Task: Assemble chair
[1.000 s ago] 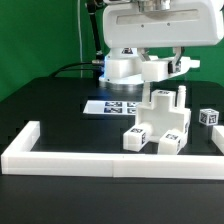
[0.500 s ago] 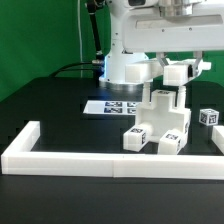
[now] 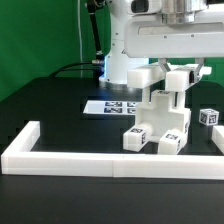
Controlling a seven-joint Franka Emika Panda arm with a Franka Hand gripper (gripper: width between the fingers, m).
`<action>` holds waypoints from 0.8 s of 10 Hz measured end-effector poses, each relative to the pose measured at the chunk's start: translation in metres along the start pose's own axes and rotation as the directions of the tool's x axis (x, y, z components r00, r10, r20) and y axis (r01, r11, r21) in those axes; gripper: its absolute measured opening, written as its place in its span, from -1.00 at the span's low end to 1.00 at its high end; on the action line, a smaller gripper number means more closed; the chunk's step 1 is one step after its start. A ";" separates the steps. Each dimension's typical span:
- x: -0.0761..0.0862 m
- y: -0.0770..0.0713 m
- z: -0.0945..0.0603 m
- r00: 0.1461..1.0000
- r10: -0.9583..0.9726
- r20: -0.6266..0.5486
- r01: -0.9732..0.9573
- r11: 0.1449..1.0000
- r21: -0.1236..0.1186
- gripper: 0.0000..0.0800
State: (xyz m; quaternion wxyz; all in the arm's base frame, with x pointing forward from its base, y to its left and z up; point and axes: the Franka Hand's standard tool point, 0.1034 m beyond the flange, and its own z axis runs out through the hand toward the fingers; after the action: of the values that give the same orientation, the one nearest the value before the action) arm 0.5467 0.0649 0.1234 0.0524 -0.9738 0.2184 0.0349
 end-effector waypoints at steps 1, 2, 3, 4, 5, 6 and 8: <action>0.001 0.001 0.000 1.000 0.002 -0.001 -0.002 1.000 0.000 -0.28; 0.002 0.003 -0.001 1.000 0.005 -0.002 -0.005 1.000 0.000 -0.28; 0.003 0.005 -0.002 1.000 0.009 -0.003 -0.009 1.000 0.000 -0.28; 0.004 0.007 -0.001 1.000 0.010 -0.003 -0.010 1.000 0.000 -0.28; 0.004 0.008 -0.001 1.000 0.012 -0.002 -0.012 1.000 -0.001 -0.28; 0.004 0.008 -0.001 1.000 0.012 -0.001 -0.012 1.000 -0.001 -0.28; 0.004 0.008 -0.001 1.000 0.012 -0.002 -0.012 1.000 -0.001 -0.28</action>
Offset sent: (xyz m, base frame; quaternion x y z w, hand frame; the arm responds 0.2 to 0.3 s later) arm -0.0054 -0.0093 0.0027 0.0054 -0.0072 -0.0001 1.0000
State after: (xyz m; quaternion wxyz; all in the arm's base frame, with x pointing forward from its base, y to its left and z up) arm 0.5466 0.0565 0.1231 0.0514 -0.9726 0.2243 0.0346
